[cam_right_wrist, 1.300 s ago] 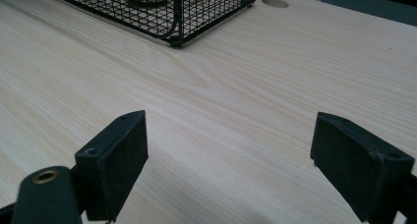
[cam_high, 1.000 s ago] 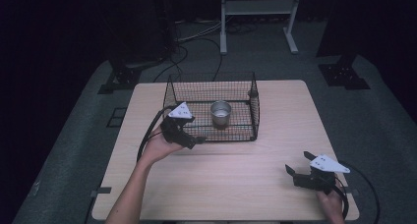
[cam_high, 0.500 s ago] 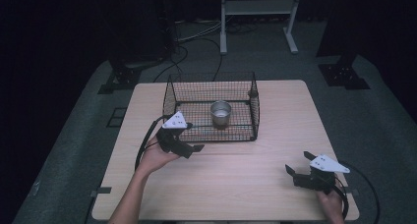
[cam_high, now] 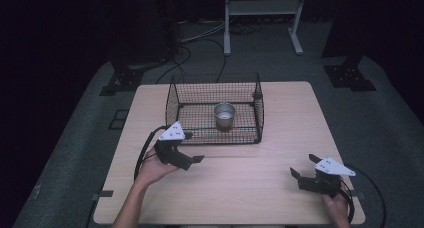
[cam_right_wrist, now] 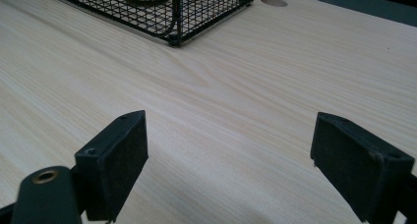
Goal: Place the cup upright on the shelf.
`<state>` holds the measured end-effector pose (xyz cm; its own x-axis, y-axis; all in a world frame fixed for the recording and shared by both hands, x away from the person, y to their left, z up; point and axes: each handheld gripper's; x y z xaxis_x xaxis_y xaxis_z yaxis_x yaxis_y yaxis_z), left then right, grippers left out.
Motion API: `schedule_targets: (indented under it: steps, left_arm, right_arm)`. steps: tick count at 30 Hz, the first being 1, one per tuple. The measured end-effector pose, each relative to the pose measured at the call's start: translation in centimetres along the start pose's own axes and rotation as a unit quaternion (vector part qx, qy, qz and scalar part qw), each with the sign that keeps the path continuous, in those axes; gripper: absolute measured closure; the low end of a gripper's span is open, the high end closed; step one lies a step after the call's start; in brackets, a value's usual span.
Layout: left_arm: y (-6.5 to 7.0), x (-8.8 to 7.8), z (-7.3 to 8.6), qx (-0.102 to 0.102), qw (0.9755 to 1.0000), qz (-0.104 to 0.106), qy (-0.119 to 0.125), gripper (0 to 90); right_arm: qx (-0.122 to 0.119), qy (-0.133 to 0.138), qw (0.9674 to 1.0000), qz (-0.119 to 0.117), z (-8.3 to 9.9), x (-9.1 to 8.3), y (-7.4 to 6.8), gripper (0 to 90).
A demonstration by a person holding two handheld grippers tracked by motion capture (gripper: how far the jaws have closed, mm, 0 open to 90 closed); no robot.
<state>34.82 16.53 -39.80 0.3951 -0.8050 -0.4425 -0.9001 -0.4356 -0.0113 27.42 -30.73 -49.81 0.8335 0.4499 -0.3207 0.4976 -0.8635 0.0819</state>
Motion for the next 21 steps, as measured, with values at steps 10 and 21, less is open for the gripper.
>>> schedule_targets:
  steps: [10,21]
  left_arm:
    - [0.7,-0.8,1.7,-0.008,0.9998,-0.006,0.015,8.5]
    - [1.9,-1.1,3.3,-0.006,0.9997,-0.016,0.015,8.4]
  right_arm:
    - [-0.003,-0.001,1.0,0.0,0.0,0.0,0.0,13.5]
    - [-0.006,-0.001,1.0,0.0,0.0,0.0,-0.1,13.6]
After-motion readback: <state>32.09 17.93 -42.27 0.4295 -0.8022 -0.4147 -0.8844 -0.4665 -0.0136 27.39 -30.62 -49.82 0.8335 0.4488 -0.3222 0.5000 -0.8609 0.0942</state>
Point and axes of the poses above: each handheld gripper's, and its own axes: x roughly forward along the jaws, z roughly out of its underside, y roughly to its right, and after that the axes turned 8 degrees about y, right-handed
